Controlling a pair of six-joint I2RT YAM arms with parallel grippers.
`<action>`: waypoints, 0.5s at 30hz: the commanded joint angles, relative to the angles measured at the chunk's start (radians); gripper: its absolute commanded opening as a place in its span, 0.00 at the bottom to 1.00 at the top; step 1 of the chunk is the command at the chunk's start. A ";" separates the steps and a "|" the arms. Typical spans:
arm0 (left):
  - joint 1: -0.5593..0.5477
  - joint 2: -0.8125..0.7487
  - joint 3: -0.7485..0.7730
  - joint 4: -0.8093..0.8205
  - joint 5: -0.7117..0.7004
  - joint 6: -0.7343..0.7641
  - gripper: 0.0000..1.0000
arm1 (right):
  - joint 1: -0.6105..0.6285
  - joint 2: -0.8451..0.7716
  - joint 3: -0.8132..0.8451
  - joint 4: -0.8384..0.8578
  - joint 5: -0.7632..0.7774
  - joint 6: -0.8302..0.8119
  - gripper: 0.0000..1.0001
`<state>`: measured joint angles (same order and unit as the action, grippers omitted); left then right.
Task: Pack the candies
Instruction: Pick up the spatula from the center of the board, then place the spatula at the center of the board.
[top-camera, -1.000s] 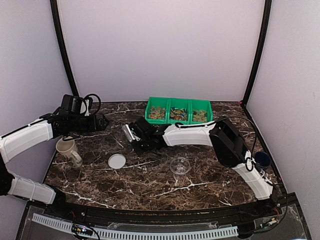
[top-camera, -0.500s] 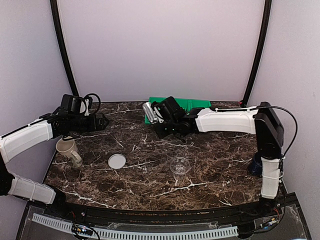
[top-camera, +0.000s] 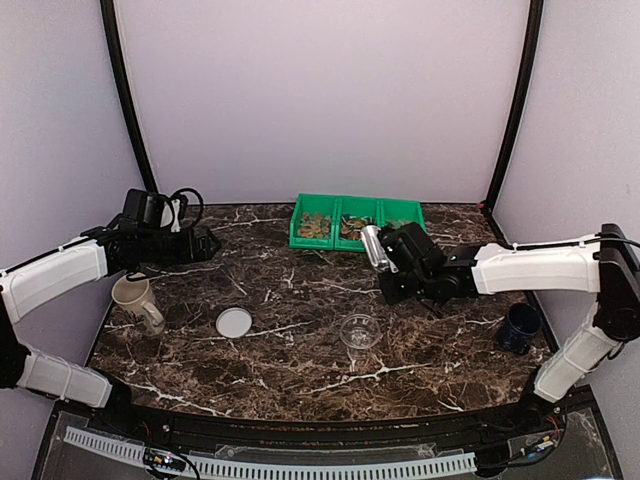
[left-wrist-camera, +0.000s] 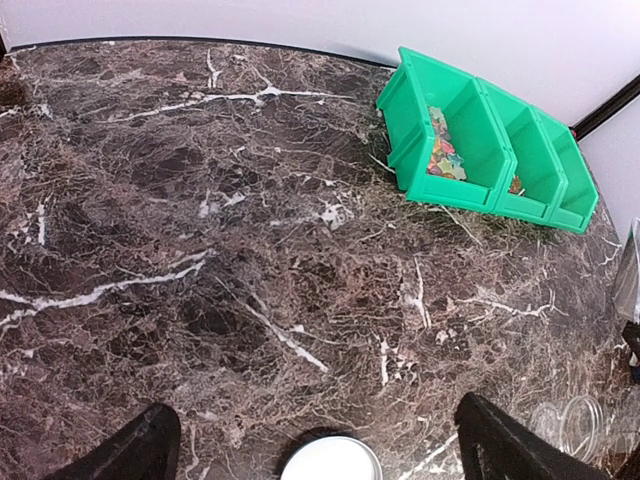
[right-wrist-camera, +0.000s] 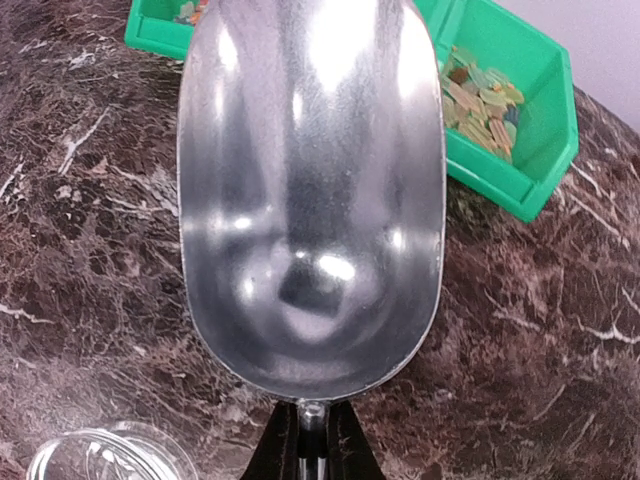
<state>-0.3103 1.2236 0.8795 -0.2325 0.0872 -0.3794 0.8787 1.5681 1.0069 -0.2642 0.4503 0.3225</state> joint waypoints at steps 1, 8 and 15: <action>0.008 0.008 -0.014 0.015 0.026 -0.012 0.99 | -0.022 -0.084 -0.119 0.001 0.045 0.145 0.00; 0.007 0.008 -0.015 0.017 0.031 -0.012 0.99 | -0.083 -0.149 -0.271 0.010 0.054 0.271 0.00; 0.007 0.010 -0.016 0.016 0.029 -0.011 0.99 | -0.143 -0.127 -0.349 0.051 0.014 0.319 0.00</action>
<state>-0.3103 1.2369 0.8795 -0.2325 0.1127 -0.3824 0.7593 1.4418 0.6827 -0.2710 0.4675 0.5854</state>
